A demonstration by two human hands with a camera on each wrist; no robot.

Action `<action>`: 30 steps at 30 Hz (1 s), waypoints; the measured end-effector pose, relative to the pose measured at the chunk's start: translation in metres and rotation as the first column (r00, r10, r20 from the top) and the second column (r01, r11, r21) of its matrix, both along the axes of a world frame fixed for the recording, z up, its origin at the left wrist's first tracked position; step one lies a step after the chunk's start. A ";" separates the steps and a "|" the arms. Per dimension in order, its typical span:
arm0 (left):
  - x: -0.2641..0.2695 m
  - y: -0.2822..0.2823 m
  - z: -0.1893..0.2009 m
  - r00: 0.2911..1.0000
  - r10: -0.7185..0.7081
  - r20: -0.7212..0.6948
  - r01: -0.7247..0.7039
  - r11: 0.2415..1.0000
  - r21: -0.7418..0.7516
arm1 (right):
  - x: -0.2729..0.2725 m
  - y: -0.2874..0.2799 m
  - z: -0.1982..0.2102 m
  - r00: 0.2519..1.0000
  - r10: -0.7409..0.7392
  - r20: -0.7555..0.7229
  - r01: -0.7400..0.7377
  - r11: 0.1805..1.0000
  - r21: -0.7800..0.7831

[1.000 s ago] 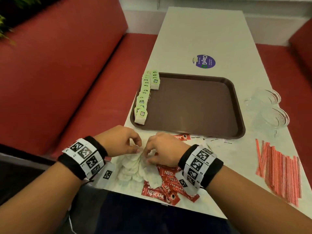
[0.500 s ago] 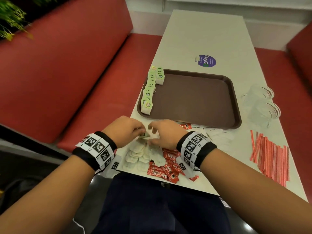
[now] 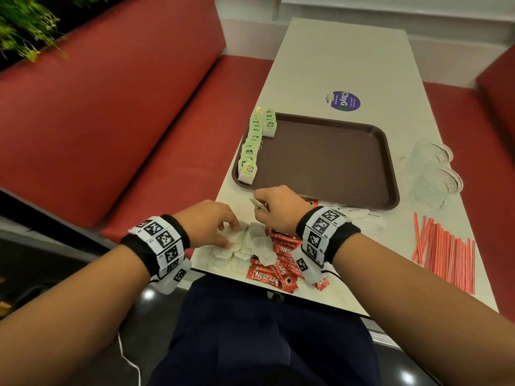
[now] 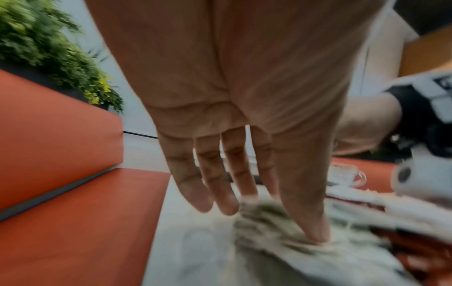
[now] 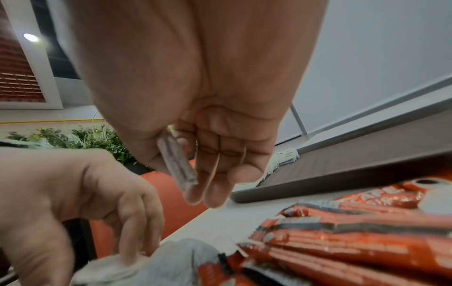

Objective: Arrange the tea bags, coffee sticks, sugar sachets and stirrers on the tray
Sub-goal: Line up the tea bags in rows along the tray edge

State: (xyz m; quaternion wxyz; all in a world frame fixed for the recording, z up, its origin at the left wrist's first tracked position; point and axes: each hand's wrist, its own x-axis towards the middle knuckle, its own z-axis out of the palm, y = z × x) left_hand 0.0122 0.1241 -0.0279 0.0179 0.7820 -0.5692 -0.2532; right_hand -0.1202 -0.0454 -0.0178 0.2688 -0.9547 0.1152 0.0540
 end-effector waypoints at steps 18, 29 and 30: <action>0.010 -0.033 0.017 0.998 -0.016 -0.067 -0.015 0.895 -0.447 | 0.002 -0.014 -0.004 0.993 -0.040 0.115 0.015 0.979 0.206; 0.005 -0.076 0.030 0.979 0.089 -0.185 -0.186 0.770 -0.611 | 0.010 -0.049 -0.006 0.943 -0.235 0.236 0.149 0.932 0.331; 0.007 -0.081 0.029 0.973 0.109 -0.202 -0.210 0.780 -0.590 | 0.012 -0.054 -0.006 0.939 -0.248 0.237 0.159 0.927 0.341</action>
